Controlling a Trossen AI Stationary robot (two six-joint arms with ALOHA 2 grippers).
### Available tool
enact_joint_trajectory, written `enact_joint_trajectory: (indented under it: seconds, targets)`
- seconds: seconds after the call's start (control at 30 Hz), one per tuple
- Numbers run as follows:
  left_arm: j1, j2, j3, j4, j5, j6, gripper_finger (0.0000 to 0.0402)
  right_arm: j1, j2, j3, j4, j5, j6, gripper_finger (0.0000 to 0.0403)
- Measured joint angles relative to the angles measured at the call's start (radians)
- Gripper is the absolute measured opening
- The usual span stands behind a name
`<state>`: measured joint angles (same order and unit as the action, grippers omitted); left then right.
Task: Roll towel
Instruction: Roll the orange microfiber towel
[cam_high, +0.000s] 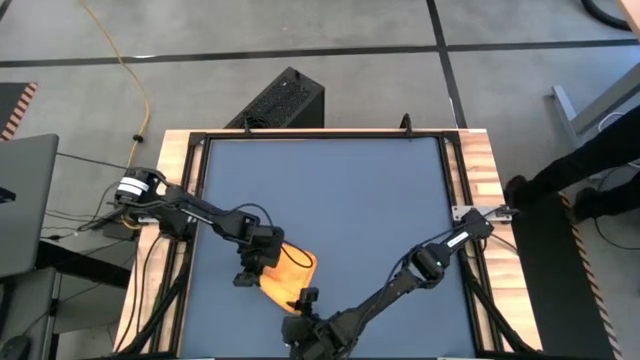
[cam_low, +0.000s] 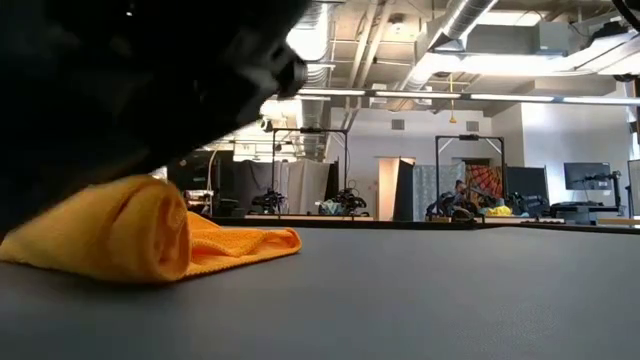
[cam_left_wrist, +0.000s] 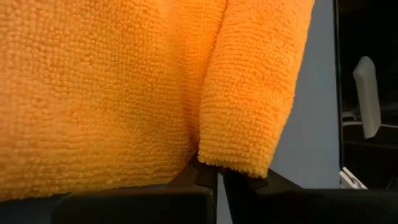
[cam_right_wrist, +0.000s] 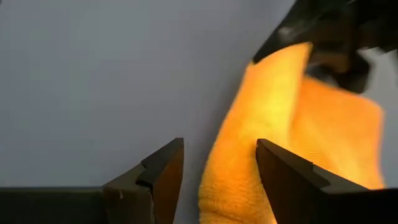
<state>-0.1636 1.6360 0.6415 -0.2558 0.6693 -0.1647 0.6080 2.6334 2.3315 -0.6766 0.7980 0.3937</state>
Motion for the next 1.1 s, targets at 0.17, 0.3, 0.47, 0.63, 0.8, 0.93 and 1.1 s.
enact_joint_trajectory:
  seconds: [0.17, 0.3, 0.47, 0.63, 0.8, 0.93, 1.1]
  targets:
    - [0.001, 0.000, 0.000, 0.000, 0.013, -0.002, 0.0000, -0.015, 0.007, 0.000, -0.037, -0.015, 0.041, 0.0226]
    - [0.002, 0.000, 0.000, 0.000, 0.026, 0.000, 0.0002, -0.030, 0.006, 0.000, -0.123, -0.014, 0.130, 0.0222]
    - [0.002, -0.003, -0.001, -0.009, 0.035, 0.042, 0.0025, -0.053, 0.006, 0.000, -0.177, -0.049, 0.240, 0.0169]
    - [0.019, -0.033, 0.021, -0.108, 0.031, 0.092, 0.0058, -0.054, 0.006, 0.001, -0.148, -0.072, 0.230, 0.0052]
    - [0.041, -0.092, 0.085, -0.299, 0.005, 0.188, 0.0075, -0.058, 0.004, 0.001, -0.152, -0.135, 0.303, 0.0030]
    - [0.035, -0.141, 0.091, -0.337, -0.037, 0.230, 0.0077, -0.069, 0.001, 0.002, -0.150, -0.181, 0.360, 0.0035]
    - [-0.023, -0.226, 0.092, -0.324, -0.093, 0.293, 0.0075, -0.083, 0.000, 0.003, -0.127, -0.249, 0.367, 0.0034]
